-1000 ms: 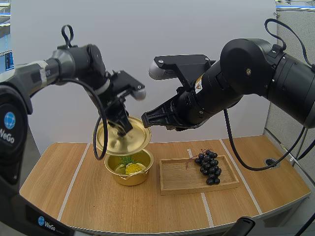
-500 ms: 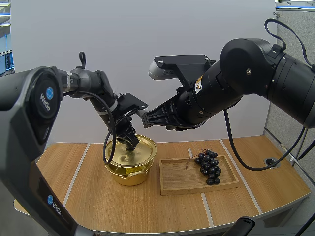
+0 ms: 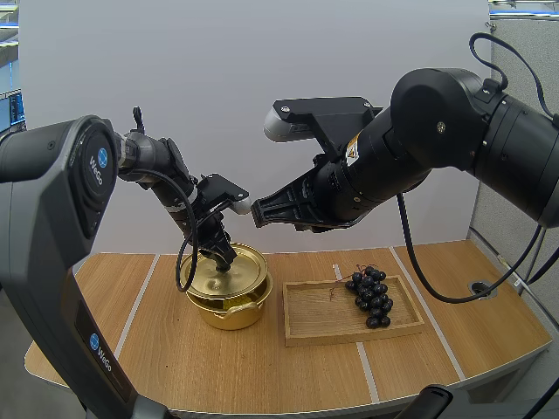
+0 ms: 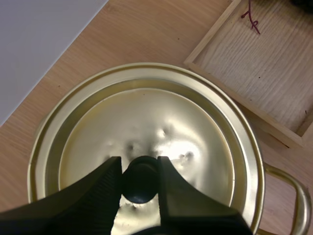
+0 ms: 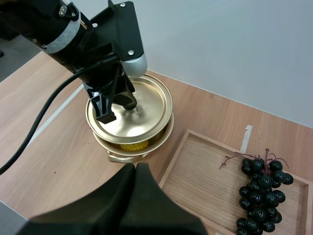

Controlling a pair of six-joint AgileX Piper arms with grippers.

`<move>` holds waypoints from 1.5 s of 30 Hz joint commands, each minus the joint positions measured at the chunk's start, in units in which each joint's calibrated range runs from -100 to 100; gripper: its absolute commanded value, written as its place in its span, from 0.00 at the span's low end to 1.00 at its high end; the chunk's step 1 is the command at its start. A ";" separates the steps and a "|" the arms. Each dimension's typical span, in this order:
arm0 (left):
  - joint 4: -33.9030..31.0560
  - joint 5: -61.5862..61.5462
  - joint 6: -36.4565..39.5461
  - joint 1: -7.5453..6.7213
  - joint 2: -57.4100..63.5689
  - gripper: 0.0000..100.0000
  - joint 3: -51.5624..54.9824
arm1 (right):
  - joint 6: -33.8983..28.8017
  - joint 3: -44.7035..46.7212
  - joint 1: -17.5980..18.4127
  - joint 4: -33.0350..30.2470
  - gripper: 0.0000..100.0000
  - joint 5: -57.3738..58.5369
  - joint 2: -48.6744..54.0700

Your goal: Open the pot, put the pineapple inside, and close it

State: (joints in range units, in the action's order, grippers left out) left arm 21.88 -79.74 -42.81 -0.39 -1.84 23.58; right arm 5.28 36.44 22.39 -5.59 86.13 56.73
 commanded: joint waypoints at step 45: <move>-3.25 -8.30 1.74 -2.21 -3.77 0.40 0.10 | 0.13 0.23 -0.05 -0.24 0.00 -0.23 0.57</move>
State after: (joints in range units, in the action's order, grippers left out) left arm 18.43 -81.78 -41.35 -2.52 -5.28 23.46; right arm 5.28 36.44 22.39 -5.59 86.13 56.73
